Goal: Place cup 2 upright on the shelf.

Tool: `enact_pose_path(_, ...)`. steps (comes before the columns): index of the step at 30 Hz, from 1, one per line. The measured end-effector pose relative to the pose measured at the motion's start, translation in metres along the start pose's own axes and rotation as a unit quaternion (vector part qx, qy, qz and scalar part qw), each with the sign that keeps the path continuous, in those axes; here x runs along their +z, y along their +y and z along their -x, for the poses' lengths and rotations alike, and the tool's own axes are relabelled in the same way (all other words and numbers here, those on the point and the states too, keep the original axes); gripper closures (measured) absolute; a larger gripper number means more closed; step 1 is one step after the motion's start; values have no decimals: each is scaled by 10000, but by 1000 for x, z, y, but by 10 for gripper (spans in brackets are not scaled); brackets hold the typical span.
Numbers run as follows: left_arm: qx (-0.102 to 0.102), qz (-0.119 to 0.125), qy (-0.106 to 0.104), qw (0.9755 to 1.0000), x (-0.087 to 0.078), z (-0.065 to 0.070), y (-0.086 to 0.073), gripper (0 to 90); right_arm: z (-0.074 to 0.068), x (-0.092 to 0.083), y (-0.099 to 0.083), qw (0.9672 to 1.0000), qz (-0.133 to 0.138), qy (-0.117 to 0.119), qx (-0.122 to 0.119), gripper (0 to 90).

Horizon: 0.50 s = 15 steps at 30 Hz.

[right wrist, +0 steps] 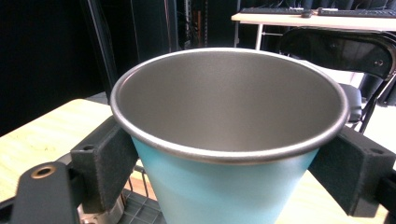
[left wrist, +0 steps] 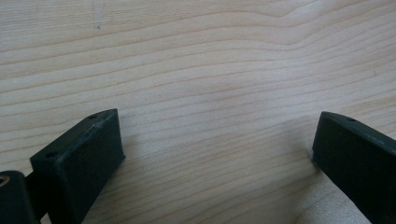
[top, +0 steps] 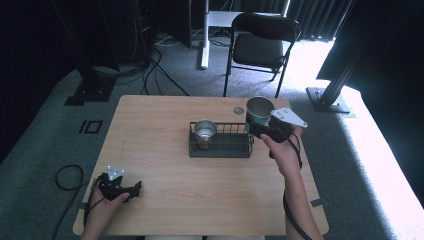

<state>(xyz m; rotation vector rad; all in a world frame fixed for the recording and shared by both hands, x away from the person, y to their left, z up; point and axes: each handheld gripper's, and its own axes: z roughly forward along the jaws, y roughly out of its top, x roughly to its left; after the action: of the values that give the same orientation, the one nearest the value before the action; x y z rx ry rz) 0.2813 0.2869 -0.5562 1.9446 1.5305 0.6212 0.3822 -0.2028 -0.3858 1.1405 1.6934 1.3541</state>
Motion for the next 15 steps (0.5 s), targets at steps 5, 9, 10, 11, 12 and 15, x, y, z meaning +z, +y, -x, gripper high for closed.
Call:
enact_pose_path(5, -4, 2, 0, 10000, 0, 0, 0, 27, -5, 8, -4, 10000, -31, 74, 24, 135)
enact_pose_path(9, -3, 1, 0, 10000, 0, 0, 0, 27, -9, 16, -9, 9999, -106, 89, 11, 135)
enact_pose_path(10, -4, 1, 0, 10000, 0, 0, 0, 27, -10, 19, -10, 9999, -128, 97, 25, 135)
enact_pose_path(11, -2, 0, -1, 10000, 0, 0, 0, 27, -11, 20, -12, 9998, -144, 101, 22, 135)
enact_pose_path(12, -1, 0, -3, 10000, 0, 0, 0, 27, -11, 22, -13, 9998, -161, 98, 28, 135)
enact_pose_path(15, -2, -1, -2, 10000, 0, 0, 0, 26, -14, 29, -18, 9997, -189, 116, 57, 135)
